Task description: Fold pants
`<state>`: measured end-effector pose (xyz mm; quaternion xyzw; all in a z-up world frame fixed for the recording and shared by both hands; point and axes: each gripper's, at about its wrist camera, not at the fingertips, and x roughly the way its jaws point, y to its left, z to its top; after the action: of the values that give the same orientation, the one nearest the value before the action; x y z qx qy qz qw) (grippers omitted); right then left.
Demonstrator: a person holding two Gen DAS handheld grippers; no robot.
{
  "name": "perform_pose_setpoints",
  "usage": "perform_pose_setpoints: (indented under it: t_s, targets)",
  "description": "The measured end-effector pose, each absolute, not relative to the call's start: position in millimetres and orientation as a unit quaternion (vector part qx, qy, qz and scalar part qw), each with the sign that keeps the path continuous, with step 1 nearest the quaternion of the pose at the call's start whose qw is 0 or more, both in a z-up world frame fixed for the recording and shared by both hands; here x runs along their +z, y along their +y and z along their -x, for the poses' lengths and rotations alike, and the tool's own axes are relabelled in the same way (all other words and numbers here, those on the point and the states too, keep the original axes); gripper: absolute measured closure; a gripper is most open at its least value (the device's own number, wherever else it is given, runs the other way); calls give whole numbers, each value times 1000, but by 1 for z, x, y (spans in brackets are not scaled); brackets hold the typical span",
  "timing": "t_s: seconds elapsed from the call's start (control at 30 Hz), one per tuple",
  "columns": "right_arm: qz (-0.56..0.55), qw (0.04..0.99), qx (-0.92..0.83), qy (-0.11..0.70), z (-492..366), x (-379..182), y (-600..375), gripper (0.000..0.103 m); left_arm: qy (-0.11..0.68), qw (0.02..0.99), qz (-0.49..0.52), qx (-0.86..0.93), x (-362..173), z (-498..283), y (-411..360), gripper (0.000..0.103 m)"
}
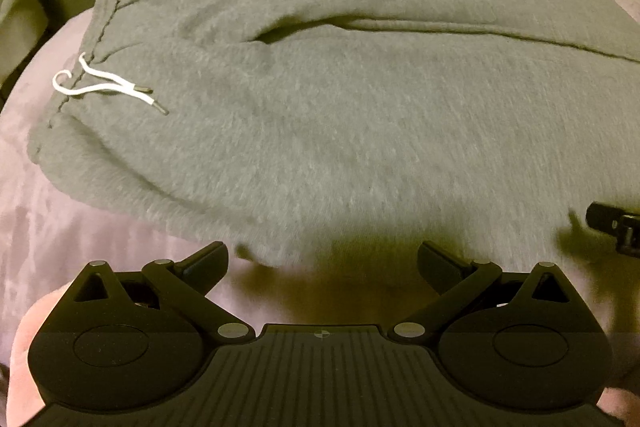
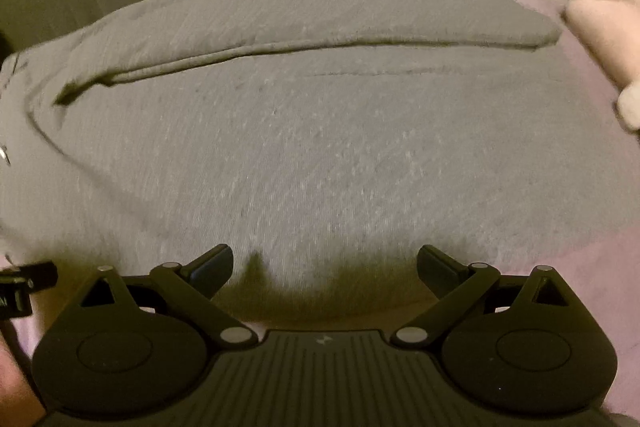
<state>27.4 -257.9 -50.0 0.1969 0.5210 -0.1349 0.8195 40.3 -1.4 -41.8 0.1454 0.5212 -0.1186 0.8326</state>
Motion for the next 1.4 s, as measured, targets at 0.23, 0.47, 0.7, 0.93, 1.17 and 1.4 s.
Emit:
perform_pose_setpoints:
  t_s: [0.23,0.47,0.7,0.93,1.17,1.4]
  targets:
    - [-255,829,-152,474,-92,-27,-316,5,445,883,-113,-101,-26,-65,0,0]
    - [-225,837,-181,465,-234,-20,-381,5,384,920,-23,-81,-54,-98,6,0]
    - [-343,758,-294,470,-328,-72,-463,5,399,913,-36,-75,-85,-111,3,0]
    - [-373,749,-322,442,-373,-102,-502,5,398,911,-90,-59,-103,-114,-10,0]
    - [-326,737,-371,461,-379,-123,-509,37,389,915,-90,-54,-107,-116,-12,0]
    - [-402,768,-291,404,-315,-98,-529,97,387,917,-80,-56,-107,-118,-11,0]
